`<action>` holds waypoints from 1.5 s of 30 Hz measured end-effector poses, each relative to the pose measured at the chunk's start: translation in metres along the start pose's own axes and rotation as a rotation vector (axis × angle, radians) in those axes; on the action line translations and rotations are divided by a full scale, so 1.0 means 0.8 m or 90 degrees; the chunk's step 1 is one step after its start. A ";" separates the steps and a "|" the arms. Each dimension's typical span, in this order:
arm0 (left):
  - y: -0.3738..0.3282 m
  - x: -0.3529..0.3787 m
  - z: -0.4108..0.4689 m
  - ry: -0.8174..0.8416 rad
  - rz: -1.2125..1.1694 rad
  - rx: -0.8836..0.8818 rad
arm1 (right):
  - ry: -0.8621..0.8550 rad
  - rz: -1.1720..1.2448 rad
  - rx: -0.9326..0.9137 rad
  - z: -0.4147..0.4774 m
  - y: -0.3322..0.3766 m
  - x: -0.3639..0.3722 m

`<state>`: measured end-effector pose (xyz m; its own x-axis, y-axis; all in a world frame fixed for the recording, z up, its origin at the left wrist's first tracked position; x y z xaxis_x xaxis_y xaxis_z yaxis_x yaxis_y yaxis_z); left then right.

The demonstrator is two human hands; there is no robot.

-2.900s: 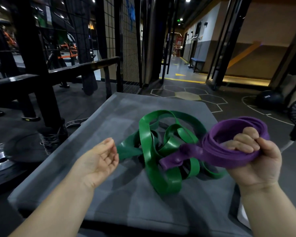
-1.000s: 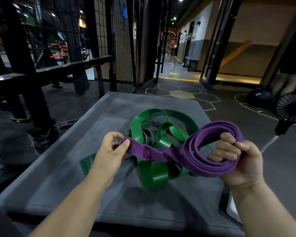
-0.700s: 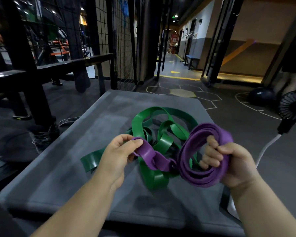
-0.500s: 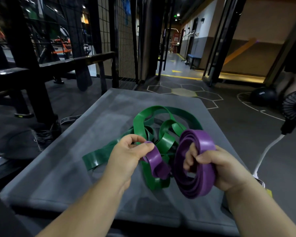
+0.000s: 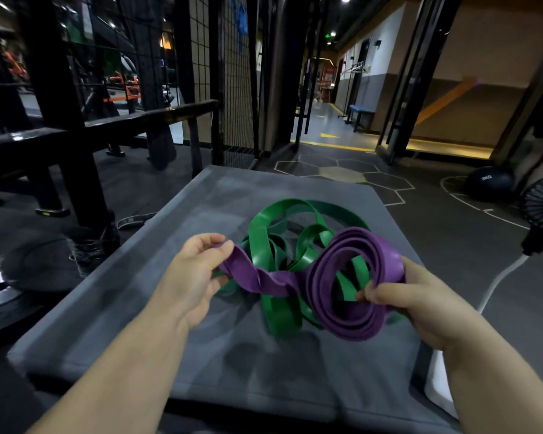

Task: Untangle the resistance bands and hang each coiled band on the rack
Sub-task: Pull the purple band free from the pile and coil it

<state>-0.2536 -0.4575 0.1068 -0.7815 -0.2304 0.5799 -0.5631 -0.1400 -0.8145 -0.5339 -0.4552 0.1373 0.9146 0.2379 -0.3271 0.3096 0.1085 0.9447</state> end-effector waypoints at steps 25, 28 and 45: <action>-0.011 -0.031 0.021 -0.049 0.287 0.128 | -0.316 -0.319 -0.179 -0.026 0.053 -0.019; -0.011 -0.031 0.020 -0.057 0.192 0.110 | -0.272 -0.299 -0.240 -0.030 0.057 -0.015; 0.000 -0.014 0.021 -0.033 0.157 0.123 | 0.061 -0.373 -0.452 -0.051 0.092 0.060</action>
<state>-0.2405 -0.4709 0.1005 -0.8706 -0.3283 0.3663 -0.2926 -0.2529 -0.9222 -0.4780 -0.3969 0.1903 0.6273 0.0340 -0.7780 0.4547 0.7951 0.4014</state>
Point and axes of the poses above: each hand's wrist, its own z-axis towards the middle knuckle, its own x-axis out of the palm, y = z × x, the point moved 8 cm from there along z, towards the middle knuckle, and after that the axes turned 13 degrees about -z, right-handed, at the moved point
